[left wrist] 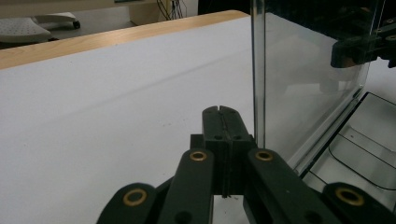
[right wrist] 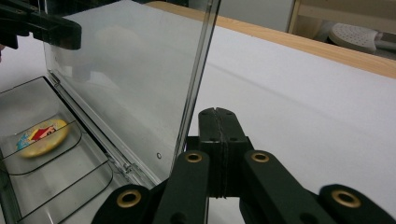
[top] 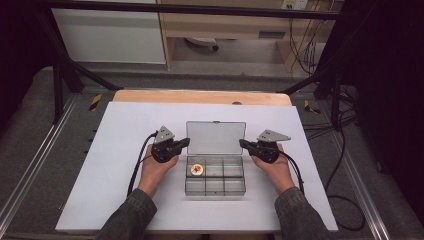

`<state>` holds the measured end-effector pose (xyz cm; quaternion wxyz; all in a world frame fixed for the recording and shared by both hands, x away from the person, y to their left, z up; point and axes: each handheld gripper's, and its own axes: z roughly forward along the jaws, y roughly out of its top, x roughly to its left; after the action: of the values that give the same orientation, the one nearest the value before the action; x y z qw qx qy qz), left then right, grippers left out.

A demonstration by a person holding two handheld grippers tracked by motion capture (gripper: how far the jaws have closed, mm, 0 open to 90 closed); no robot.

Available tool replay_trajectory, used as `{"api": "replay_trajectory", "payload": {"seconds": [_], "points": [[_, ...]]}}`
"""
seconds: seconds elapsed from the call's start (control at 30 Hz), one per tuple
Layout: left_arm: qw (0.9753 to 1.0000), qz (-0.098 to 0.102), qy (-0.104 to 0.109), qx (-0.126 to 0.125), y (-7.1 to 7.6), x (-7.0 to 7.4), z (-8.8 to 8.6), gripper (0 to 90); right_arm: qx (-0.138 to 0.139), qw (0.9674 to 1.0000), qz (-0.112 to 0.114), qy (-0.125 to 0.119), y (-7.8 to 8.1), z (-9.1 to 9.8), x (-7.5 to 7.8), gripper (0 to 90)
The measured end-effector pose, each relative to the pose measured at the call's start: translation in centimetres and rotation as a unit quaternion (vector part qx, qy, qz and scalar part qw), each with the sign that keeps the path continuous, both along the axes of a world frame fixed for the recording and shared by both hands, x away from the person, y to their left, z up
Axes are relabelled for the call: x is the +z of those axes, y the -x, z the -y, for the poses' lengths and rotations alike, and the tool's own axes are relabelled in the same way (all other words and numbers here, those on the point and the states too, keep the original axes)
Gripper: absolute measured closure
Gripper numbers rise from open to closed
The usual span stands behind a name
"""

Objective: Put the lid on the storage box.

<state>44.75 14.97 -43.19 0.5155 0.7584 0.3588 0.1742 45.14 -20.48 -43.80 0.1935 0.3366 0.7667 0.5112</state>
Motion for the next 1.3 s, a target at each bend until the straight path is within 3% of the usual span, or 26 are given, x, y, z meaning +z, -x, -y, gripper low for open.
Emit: {"api": "replay_trajectory", "payload": {"seconds": [1.3], "points": [[1.0,0.002,0.005,-0.006,0.47,0.26,0.02,90.0,0.006,0.9999,0.006,-0.008,0.33,0.01,0.54,90.0]]}}
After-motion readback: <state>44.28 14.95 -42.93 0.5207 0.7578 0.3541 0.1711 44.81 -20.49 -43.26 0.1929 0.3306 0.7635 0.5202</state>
